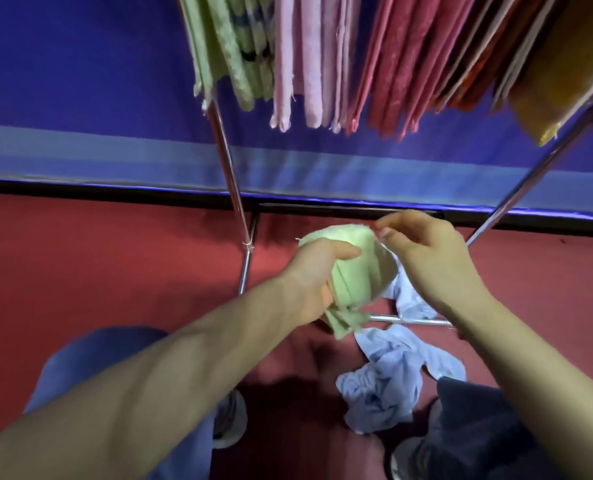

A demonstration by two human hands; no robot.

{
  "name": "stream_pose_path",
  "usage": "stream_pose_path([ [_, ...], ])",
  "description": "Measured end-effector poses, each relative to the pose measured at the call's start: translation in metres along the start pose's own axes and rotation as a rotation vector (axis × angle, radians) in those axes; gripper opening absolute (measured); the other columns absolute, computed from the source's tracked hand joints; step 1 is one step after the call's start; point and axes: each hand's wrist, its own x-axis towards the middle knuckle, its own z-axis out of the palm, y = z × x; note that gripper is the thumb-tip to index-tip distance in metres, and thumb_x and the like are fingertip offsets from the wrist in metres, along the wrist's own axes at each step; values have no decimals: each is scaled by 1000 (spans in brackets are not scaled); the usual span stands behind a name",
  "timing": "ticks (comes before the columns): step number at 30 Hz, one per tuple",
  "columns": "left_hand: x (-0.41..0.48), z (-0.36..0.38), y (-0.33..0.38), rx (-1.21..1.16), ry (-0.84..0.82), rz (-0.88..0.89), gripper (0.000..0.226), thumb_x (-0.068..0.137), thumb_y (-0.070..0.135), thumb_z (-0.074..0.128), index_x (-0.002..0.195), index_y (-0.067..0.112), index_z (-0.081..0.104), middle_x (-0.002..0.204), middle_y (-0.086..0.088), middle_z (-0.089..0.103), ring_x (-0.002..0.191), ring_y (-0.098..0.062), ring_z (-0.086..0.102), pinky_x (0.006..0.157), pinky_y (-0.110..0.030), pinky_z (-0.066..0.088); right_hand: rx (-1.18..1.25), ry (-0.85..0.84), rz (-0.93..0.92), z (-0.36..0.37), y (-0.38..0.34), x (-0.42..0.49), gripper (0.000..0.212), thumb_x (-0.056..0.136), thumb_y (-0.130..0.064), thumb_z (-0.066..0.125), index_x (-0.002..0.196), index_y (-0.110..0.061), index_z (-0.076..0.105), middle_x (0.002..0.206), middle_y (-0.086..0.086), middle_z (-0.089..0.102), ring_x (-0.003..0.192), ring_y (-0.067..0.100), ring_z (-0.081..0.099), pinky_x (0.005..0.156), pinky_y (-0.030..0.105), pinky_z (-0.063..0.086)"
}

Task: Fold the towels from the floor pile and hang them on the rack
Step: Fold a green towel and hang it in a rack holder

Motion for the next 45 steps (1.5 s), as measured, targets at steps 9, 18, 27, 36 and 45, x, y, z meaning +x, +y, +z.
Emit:
stream_pose_path([
  [9, -9, 1, 12, -24, -176, -75, 44, 91, 11, 39, 121, -8, 64, 115, -23, 70, 95, -29, 68, 85, -35, 52, 397, -415, 248, -4, -2, 0, 20, 91, -19, 66, 105, -6, 73, 101, 13, 76, 97, 28, 72, 90, 44, 53],
  [18, 10, -17, -6, 62, -119, -107, 42, 90, 17, 50, 129, 6, 63, 130, -20, 65, 121, -38, 62, 102, -51, 50, 315, -339, 284, 2, 2, 14, 20, 91, -16, 69, 99, 3, 71, 99, 25, 73, 84, 32, 70, 84, 52, 56],
  [27, 0, -19, -17, 62, -162, 139, 33, 102, 2, 45, 133, 7, 58, 126, -22, 67, 114, -39, 66, 96, -48, 56, 71, -96, 181, -2, 7, 27, 21, 86, -31, 75, 101, -18, 69, 90, -7, 70, 80, 12, 65, 76, 27, 46],
  [36, -1, -14, -13, 74, -123, 252, 34, 96, -15, 42, 117, 4, 61, 88, -15, 71, 79, -31, 73, 64, -34, 62, -229, -34, -264, 15, 0, 3, 20, 75, -36, 70, 81, -23, 55, 57, -9, 54, 55, 8, 52, 58, 33, 45],
  [45, -1, -12, -17, 118, -65, 238, 16, 101, 0, 48, 108, -6, 61, 78, -8, 74, 68, -18, 73, 64, -29, 60, -391, -42, -227, 26, 6, 0, 21, 77, -29, 69, 91, -20, 57, 80, -2, 60, 72, 23, 56, 65, 35, 46],
])
